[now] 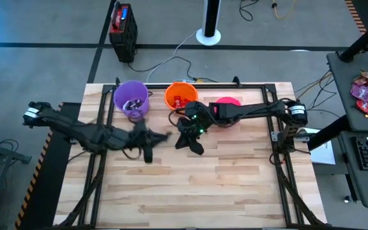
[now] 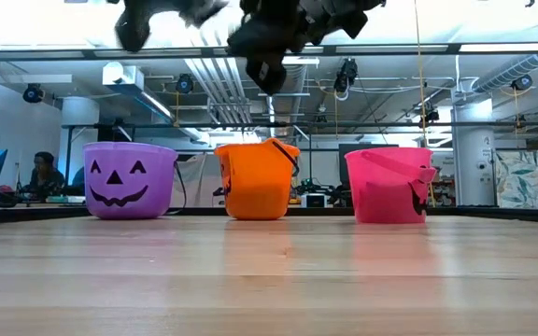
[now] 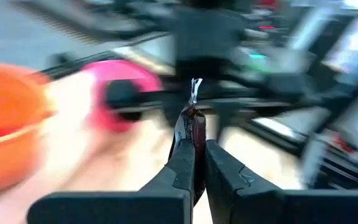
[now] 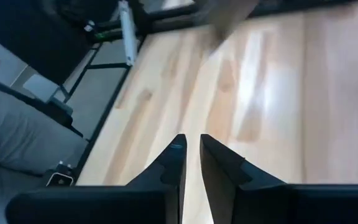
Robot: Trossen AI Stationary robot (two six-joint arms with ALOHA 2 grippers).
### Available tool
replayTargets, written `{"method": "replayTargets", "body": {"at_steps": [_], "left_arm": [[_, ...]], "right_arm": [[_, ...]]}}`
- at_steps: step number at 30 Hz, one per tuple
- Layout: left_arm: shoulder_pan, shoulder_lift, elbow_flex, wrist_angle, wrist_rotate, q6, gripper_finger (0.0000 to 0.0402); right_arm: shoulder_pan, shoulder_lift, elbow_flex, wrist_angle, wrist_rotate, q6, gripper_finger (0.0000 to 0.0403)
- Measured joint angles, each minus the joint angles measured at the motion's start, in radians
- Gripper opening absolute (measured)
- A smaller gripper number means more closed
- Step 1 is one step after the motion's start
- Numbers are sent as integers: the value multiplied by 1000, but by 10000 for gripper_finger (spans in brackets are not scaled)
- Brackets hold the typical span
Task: Sort candy by brand, put in halloween buckets
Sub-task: Put the black candy into the purple bucket
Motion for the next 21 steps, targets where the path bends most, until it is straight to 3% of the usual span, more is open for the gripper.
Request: {"method": "replayTargets", "body": {"at_steps": [5,10,13,16,18,21], "left_arm": [[179,-172,24,-450,-77,-205,0],[587,-204,144,-854,54,-277,0],[845,-171,193,-916,152,-198,0],[1067,-113,217,-906,356,-38,0],[1166,-67,225,-911,464,10,0],[1249,-4,230,-936,517,52,16]], "right_arm": [[-56,0,0,-108,-1,49,49],[-77,0,-1,-109,-2,59,48],[-74,0,-1,-89,-7,64,48],[-74,0,-1,-85,-7,64,49],[-74,0,-2,-86,-7,75,49],[-75,0,-2,-87,-6,93,50]]}}
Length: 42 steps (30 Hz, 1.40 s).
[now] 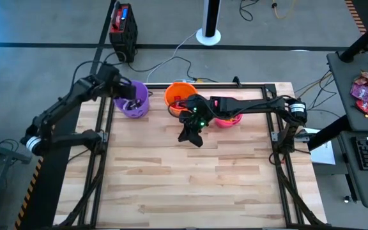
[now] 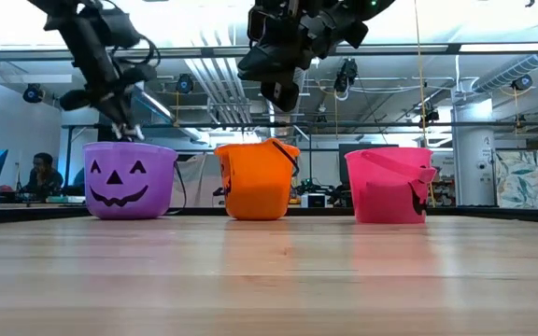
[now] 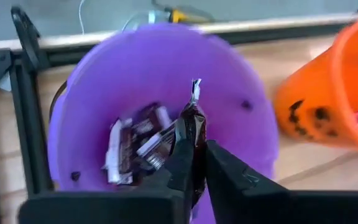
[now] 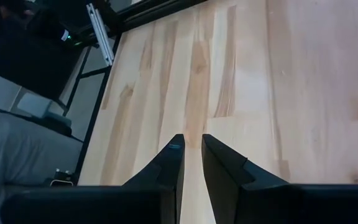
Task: Sort candy by brand, put in halloween buckets
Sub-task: Put the black candy into the purple bucket, then return to Home Position
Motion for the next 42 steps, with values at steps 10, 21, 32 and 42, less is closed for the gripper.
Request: {"method": "replayTargets", "body": {"at_steps": [10,21,32,42], "left_arm": [[7,49,1,-10,3,80,106],[-247,-265,-39,305,412,230,111],[-910,-704,-313,808,-193,128,101],[-1122,-731,-522,1167,-517,75,105]], "right_arm": [[0,0,0,0,1,-14,50],[46,-78,-5,21,52,-122,48],[61,-349,-98,72,208,-177,48],[82,-484,-180,103,207,-248,48]]}}
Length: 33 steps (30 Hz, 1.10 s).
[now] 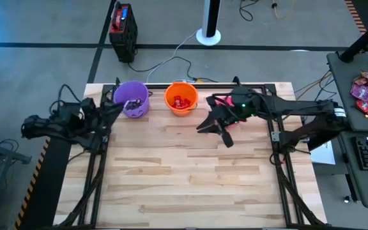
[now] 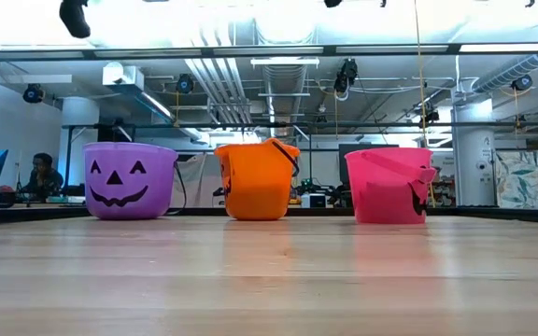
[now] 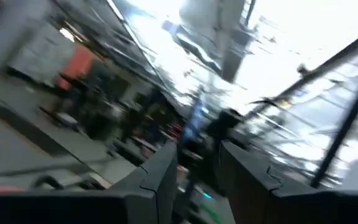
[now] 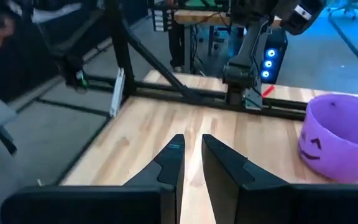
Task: Sort candy by brand, put in halloween buckets
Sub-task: Return to Home Position
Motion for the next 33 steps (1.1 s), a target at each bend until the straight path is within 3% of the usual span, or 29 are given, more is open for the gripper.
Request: {"method": "replayTargets", "body": {"at_steps": [2,4,8,10,14,19,23,27,33], "left_arm": [[0,-11,-8,-32,69,-9,105],[0,-55,-6,-105,108,84,105],[1,-240,35,-418,109,143,105],[0,-322,15,-476,182,129,105],[-2,-283,-62,-324,371,241,105],[0,-287,-220,-95,389,324,105],[0,-319,-411,139,404,303,105],[3,-308,-409,68,380,297,105],[3,-315,-428,-10,311,431,105]], "right_arm": [[-1,-39,-55,12,0,-45,48],[-14,-87,-131,68,-1,-71,48],[-58,-212,-331,224,-13,-66,48],[-70,-283,-450,320,-28,-55,48],[-80,-410,-684,591,-39,17,48],[-91,-556,-928,842,-10,77,48],[-93,-701,-1104,906,57,141,48],[-90,-884,-1256,999,72,216,48],[-92,-1217,-1260,728,53,140,48]]}}
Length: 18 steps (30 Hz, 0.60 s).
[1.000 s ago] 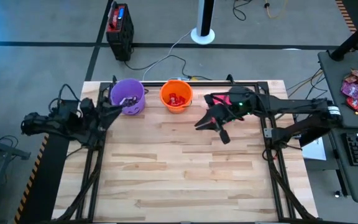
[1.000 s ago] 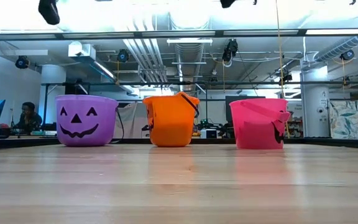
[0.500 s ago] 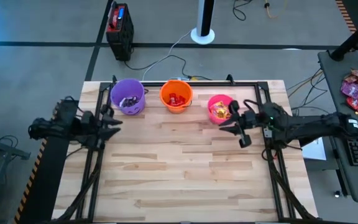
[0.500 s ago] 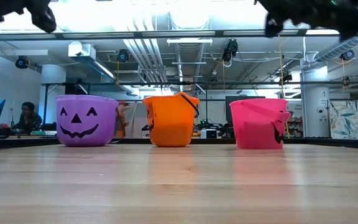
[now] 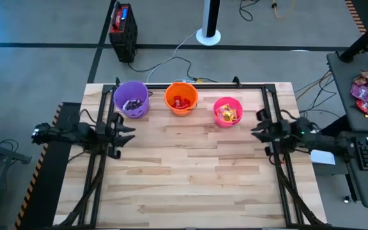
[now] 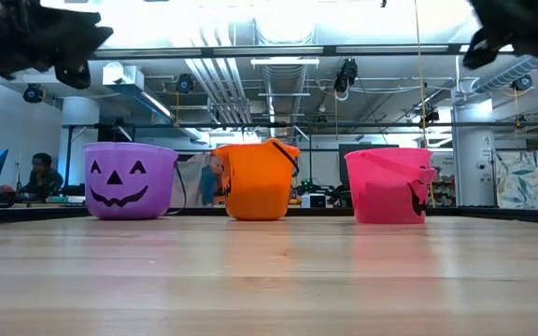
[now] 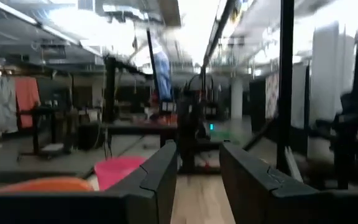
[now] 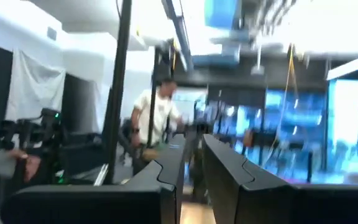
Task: Sort candy by brand, put in halloween buckets
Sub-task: Return to Home Position
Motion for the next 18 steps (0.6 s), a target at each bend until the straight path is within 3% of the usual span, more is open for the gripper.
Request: {"method": "replayTargets", "body": {"at_steps": [6,12,18], "left_arm": [[-1,23,-1,-92,-3,-26,105],[-1,47,-1,-106,-2,-28,105],[-1,59,0,-110,-3,-28,105]], "right_arm": [[2,1,14,8,-124,-77,48],[1,62,13,-9,-132,19,48],[1,100,13,-21,-131,14,48]]}}
